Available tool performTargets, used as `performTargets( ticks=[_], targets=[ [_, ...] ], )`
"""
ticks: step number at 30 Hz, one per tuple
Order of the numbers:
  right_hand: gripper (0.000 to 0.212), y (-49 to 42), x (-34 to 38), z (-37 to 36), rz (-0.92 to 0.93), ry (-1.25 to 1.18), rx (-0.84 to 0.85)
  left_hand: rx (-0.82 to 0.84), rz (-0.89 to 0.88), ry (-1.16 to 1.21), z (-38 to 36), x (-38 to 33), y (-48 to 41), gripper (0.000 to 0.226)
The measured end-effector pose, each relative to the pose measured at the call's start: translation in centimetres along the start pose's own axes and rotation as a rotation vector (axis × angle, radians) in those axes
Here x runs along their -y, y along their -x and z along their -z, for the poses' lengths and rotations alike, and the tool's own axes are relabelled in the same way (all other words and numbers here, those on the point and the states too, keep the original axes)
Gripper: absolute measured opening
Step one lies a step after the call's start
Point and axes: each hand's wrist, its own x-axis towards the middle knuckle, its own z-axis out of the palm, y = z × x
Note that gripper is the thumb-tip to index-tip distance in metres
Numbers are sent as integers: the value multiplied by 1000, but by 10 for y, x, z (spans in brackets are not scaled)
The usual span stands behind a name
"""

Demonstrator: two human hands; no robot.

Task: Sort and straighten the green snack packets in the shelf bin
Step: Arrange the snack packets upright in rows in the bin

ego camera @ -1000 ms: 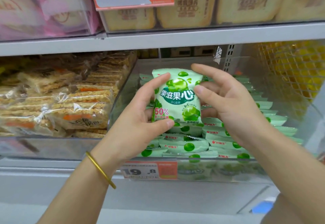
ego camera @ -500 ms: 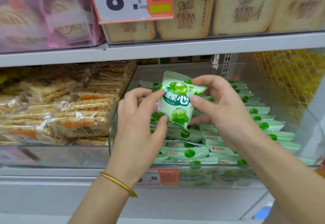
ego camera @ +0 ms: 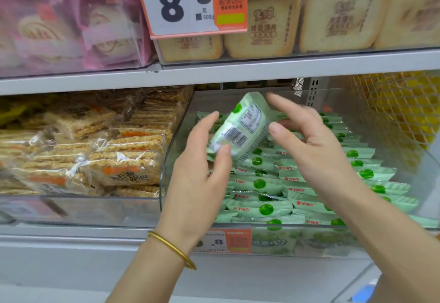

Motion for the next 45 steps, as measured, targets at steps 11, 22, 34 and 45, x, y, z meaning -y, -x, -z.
performTargets(
  ticks=[11,22,34,45],
  targets=[
    [32,1,6,-1,-114,-275,42,248,34,369,-2,6,-3,55],
    [30,1,6,-1,-157,-264,28,209,71,366,-4,4,-3,60],
    [54,0,9,7,-296,-167,104,-82,554,666,-8,11,-20,20],
    [19,-18,-10,3,-158,394,-169,-82,258,-65,-12,37,-57,25]
  ],
)
